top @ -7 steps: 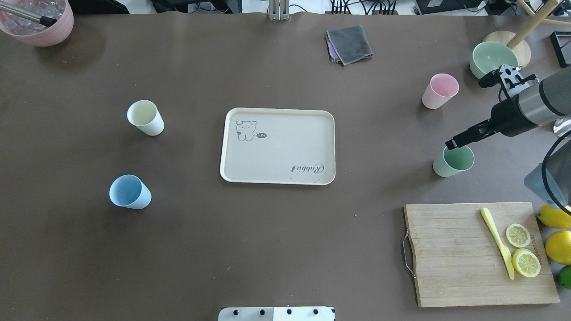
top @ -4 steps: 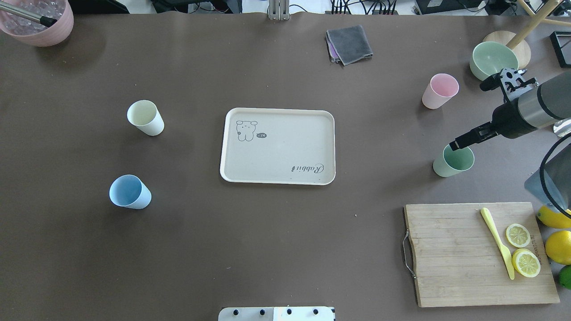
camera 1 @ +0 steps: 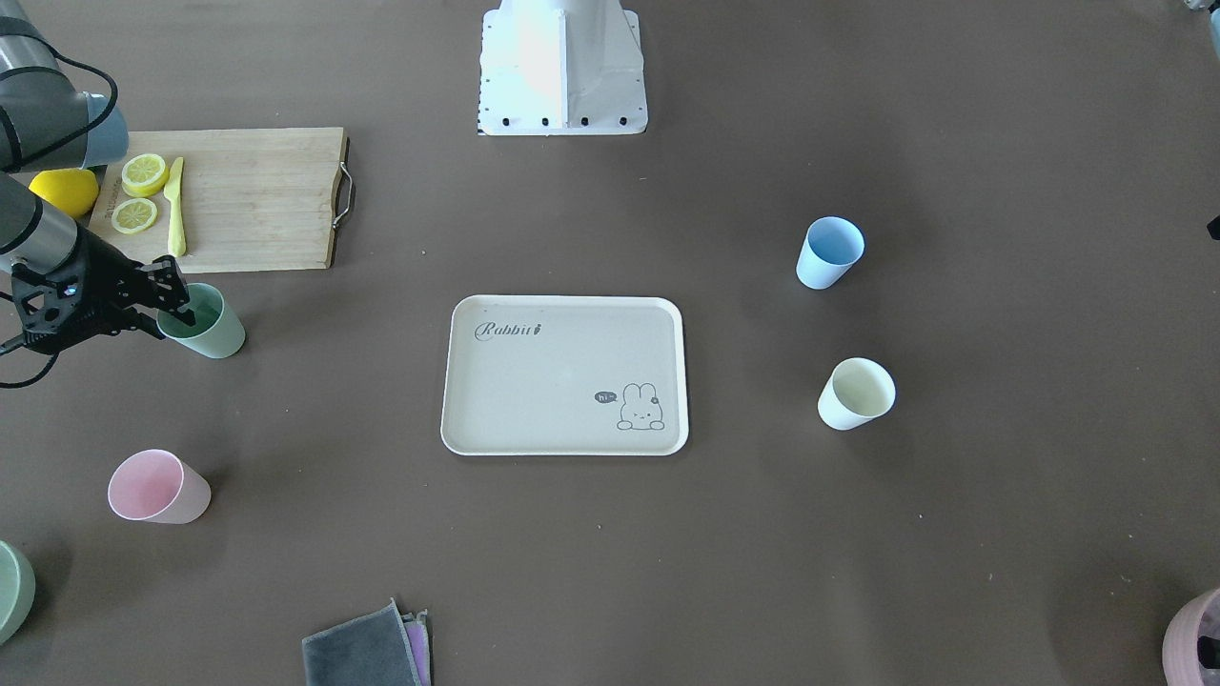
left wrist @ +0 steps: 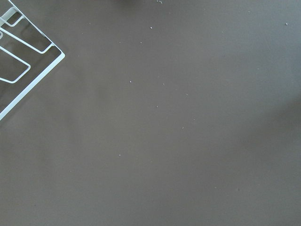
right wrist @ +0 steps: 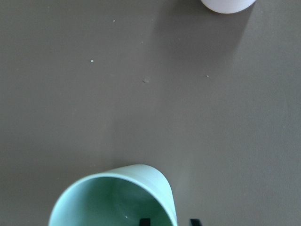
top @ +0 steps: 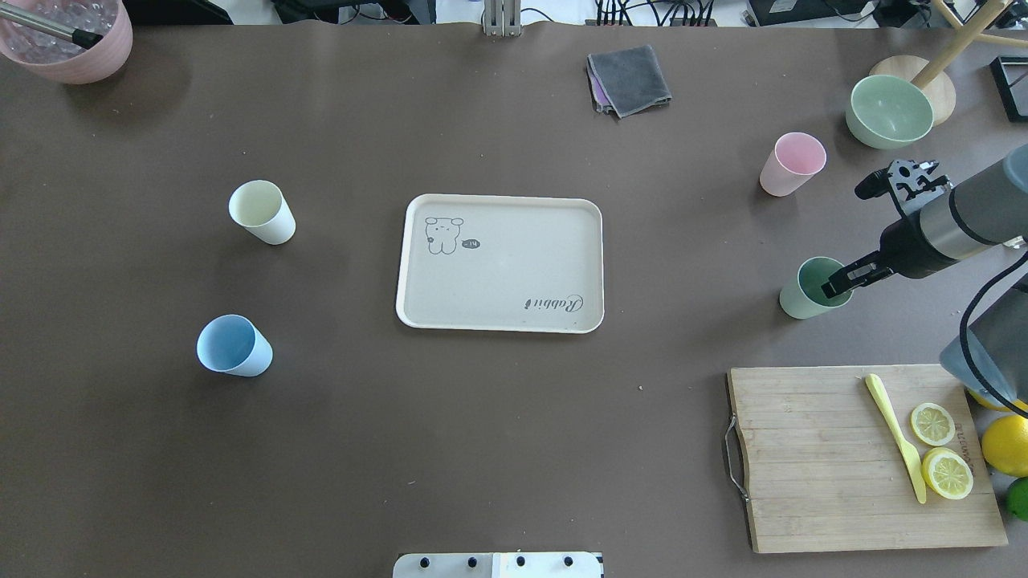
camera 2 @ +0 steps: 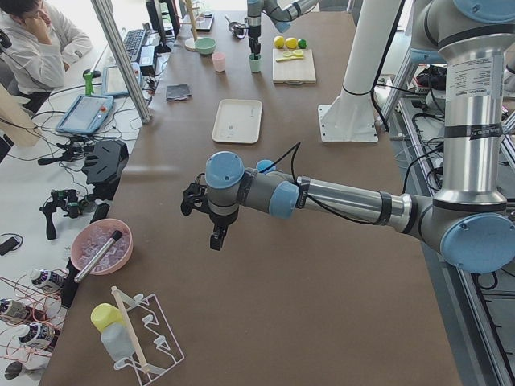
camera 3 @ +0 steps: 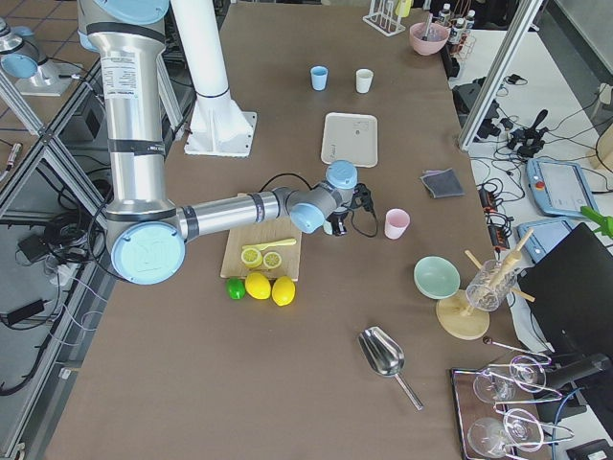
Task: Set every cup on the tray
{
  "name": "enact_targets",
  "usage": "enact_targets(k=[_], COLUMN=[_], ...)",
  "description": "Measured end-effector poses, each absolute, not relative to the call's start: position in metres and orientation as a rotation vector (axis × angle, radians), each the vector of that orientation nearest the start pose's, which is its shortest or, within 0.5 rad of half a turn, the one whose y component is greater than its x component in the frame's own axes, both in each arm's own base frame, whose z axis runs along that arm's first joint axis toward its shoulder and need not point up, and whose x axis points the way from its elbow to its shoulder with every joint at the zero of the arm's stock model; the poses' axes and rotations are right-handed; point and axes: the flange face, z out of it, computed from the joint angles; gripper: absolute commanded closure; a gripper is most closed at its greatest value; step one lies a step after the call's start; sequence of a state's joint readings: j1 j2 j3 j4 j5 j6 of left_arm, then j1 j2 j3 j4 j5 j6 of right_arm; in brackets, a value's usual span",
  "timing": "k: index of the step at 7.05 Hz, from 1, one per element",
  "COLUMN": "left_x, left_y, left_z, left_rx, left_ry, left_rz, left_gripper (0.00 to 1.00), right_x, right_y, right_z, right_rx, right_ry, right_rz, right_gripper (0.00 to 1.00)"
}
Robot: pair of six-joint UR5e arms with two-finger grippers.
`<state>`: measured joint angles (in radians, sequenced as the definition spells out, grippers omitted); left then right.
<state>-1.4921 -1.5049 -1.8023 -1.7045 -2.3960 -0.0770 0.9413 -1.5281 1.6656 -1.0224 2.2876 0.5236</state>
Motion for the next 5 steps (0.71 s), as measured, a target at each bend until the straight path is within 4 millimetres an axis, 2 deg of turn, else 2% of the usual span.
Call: enact_targets(k=[2, 3, 4, 5], left_x=[-0.018, -0.007, 0.02, 0.063], left_y=[-0.477, -0.478, -0.478, -0.475], left_z=[0.549, 0.537, 0.519, 0.495], left_rx=[0.236, 0.253, 0.246, 0.226], left_ry=[0.891, 0.925, 0.962, 0.988], left_rz=[0.144, 0.133, 0.094, 0.06], left_gripper=[0.02, 0.02, 0.02, 0.02], right_x=[-0.264, -0.276, -0.298, -0.327], right_y=[-0.476, -0.488, -0.502, -0.508], right_z=[0.513, 0.487, 0.451, 0.412], right_rx=[0.185, 0.183, 0.167, 0.151], right_ry=[-0.949, -0.96, -0.974, -0.994], right_rz=[-0.344, -0.325, -0.293, -0.261], right_gripper=[1.0, 1.0, 1.0, 1.0])
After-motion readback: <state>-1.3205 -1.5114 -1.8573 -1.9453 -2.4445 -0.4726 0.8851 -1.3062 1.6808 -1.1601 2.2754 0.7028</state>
